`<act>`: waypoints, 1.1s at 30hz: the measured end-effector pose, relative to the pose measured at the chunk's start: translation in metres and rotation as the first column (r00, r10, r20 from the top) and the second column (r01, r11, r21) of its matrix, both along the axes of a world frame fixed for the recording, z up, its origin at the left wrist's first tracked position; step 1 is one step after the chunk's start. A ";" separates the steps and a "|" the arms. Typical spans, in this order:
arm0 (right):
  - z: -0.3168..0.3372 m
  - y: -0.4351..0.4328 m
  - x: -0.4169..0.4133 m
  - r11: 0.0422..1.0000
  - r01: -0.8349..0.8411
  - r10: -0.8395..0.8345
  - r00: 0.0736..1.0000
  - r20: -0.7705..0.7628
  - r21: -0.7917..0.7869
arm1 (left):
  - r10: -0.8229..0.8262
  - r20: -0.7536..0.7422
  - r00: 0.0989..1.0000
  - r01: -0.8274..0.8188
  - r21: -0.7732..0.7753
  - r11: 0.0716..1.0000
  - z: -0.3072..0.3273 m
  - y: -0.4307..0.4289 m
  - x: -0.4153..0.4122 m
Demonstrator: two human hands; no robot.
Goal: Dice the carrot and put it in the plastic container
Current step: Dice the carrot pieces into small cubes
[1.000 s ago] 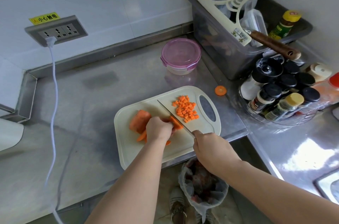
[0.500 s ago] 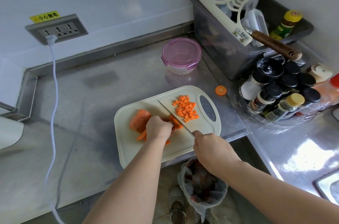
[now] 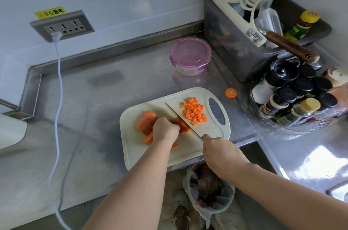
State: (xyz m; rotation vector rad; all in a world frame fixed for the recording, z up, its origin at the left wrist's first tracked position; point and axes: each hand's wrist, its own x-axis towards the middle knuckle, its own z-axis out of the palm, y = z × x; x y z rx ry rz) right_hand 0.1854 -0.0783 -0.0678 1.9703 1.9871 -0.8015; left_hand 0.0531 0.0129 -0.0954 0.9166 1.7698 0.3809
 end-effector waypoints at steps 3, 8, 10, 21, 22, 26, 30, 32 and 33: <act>-0.002 0.002 -0.002 1.000 0.015 -0.015 1.000 -0.010 -0.015 | 0.004 0.001 1.000 -0.004 -0.010 1.000 -0.003 0.002 -0.001; -0.005 0.007 -0.007 0.999 0.034 -0.033 0.999 0.031 -0.031 | -0.028 -0.034 0.999 0.029 0.031 0.999 -0.002 0.000 -0.002; -0.005 0.006 -0.009 0.999 0.016 -0.014 0.997 0.071 -0.031 | -0.009 -0.023 1.000 0.010 0.026 1.000 0.000 0.000 -0.002; -0.001 0.006 0.001 0.988 0.127 -0.121 0.990 -0.070 0.089 | 0.007 0.070 0.998 -0.009 0.025 1.000 0.003 -0.004 -0.003; 0.001 0.005 0.000 0.990 0.110 -0.104 0.992 -0.068 0.092 | 0.020 0.067 0.998 -0.022 0.030 0.999 0.003 -0.004 -0.003; 0.003 0.001 -0.007 0.993 0.087 -0.083 0.995 -0.054 0.078 | 0.051 0.071 0.996 -0.053 0.030 0.998 0.004 -0.004 -0.003; 0.001 -0.003 -0.010 0.992 0.103 -0.098 0.993 -0.068 0.070 | 0.028 0.034 0.999 -0.029 0.026 0.999 0.003 -0.003 -0.003; 0.001 -0.003 -0.009 0.992 0.109 -0.105 0.992 -0.071 0.063 | 0.014 0.013 1.000 -0.015 0.034 0.999 0.003 -0.003 -0.003; 0.000 -0.003 -0.009 0.992 0.108 -0.104 0.992 -0.069 0.060 | 0.015 0.013 1.000 -0.015 0.034 0.999 0.002 -0.003 -0.003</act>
